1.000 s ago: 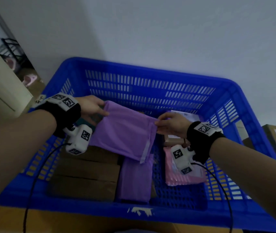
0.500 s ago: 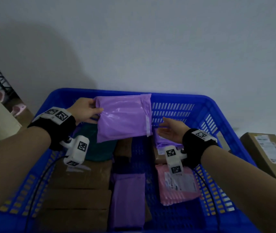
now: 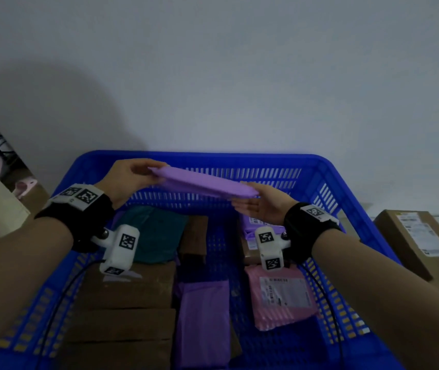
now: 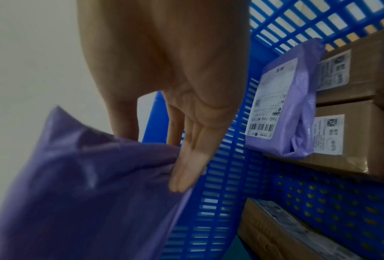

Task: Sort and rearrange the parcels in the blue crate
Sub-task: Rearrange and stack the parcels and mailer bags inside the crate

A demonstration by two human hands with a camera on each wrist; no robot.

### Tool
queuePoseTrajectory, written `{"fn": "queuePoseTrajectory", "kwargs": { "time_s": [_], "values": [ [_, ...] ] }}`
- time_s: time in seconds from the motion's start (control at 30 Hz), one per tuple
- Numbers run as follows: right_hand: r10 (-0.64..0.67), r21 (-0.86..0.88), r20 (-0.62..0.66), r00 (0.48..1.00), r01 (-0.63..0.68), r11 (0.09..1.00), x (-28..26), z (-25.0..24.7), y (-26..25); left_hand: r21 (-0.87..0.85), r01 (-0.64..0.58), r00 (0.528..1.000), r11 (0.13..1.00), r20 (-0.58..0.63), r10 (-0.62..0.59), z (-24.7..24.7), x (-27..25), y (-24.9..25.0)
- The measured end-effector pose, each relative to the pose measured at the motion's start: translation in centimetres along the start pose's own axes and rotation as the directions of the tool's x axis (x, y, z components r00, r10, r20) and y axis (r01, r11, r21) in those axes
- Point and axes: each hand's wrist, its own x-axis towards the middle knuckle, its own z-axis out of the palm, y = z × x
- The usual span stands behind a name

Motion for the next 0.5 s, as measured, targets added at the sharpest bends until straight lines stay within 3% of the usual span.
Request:
{"fn": "queuePoseTrajectory", "kwargs": {
  "time_s": [0.2, 0.3, 0.4, 0.5],
  "values": [
    [-0.089, -0.074, -0.062, 0.994, 0.084, 0.994, 0.2, 0.4, 0.4, -0.270, 0.172, 0.985, 0.947, 0.068, -0.160, -0.2, -1.3, 0.3],
    [-0.127, -0.113, -0.076, 0.989, 0.118, 0.987, 0.2, 0.4, 0.8, -0.314, 0.199, 0.980, 0.928, 0.078, -0.183, 0.0, -1.3, 0.0],
    [-0.190, -0.185, -0.083, 0.978, 0.172, 0.968, 0.2, 0.1, 1.4, -0.358, 0.293, 0.956, 0.886, 0.088, -0.281, -0.1, -1.2, -0.3],
    [-0.219, -0.242, -0.085, 0.972, 0.193, 0.951, 0.1, -0.1, 1.9, -0.279, 0.373, 0.927, 0.885, 0.076, -0.366, 0.5, -1.5, -0.4]
  ]
}}
